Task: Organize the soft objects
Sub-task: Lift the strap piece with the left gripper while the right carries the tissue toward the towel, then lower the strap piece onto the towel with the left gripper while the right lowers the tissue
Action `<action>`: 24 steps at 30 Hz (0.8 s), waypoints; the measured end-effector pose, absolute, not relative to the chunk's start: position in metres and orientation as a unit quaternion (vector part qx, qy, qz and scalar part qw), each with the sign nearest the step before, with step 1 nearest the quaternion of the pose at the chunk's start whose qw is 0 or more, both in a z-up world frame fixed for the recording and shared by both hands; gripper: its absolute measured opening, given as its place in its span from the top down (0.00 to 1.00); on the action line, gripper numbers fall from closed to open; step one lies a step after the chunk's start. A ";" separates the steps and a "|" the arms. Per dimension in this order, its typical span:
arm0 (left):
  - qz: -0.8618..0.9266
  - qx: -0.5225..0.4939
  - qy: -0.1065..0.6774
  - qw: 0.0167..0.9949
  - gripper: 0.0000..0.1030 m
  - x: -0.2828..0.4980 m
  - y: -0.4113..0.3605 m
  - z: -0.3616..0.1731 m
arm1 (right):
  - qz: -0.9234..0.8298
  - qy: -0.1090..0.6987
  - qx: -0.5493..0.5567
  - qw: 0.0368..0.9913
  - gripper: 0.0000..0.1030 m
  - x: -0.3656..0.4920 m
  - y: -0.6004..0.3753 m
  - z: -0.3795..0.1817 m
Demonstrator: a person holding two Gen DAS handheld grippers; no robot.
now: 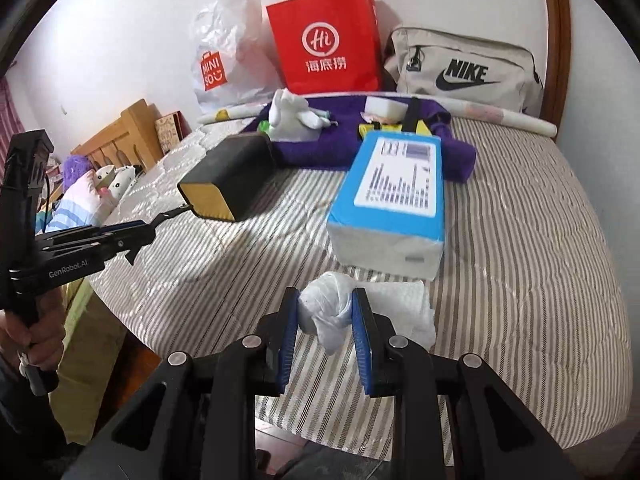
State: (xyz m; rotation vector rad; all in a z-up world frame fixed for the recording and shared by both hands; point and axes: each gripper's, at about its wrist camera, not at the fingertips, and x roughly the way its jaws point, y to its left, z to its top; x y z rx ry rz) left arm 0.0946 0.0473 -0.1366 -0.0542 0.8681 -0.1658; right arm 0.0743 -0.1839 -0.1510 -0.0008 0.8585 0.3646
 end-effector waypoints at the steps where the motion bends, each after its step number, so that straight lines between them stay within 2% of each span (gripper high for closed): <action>1: -0.079 -0.026 0.415 0.906 0.81 0.096 0.048 -0.132 | 0.176 0.411 -0.002 0.895 0.75 0.074 -0.183 -0.148; 24: -0.065 -0.048 0.379 0.922 0.81 0.171 0.070 -0.079 | 0.193 0.368 -0.014 0.909 0.75 0.143 -0.166 -0.085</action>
